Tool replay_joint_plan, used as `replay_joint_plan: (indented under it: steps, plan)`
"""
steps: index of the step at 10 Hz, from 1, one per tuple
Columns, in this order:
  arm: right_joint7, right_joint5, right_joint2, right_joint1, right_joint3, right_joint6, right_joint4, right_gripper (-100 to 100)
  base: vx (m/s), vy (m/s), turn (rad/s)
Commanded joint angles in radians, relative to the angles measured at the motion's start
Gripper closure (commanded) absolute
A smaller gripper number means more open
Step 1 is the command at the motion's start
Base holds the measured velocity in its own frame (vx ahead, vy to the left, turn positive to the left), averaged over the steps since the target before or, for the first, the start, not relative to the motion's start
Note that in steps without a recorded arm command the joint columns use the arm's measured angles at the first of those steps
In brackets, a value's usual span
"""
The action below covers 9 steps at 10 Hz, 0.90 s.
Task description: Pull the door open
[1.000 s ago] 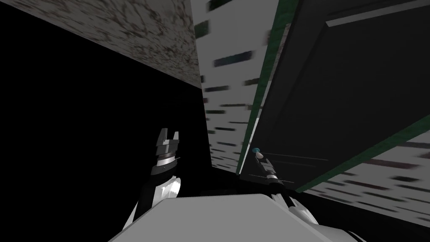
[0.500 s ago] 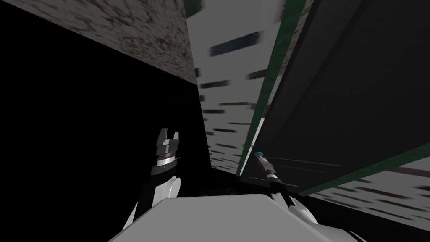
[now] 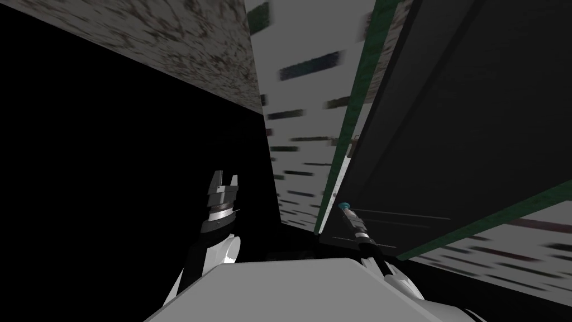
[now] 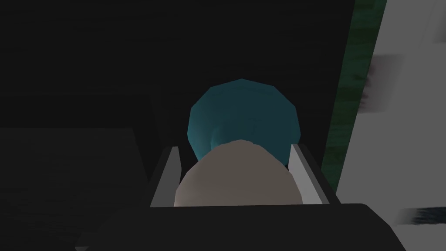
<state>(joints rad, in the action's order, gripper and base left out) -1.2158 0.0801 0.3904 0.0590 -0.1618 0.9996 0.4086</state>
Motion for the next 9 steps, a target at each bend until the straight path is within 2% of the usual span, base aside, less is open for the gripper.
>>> replay_joint_plan:
  steps: [1, 3, 9]
  plan:
    - [0.038, 0.001, -0.001, 0.005, 0.004, 0.004, -0.006, 100, -0.017, -0.009, -0.006]
    - [0.073, 0.002, -0.001, 0.006, 0.008, 0.003, -0.005, 100, -0.014, -0.005, -0.005]
    - [0.239, 0.006, -0.005, 0.01, 0.028, -0.001, 0.002, 100, -0.025, -0.008, -0.009]
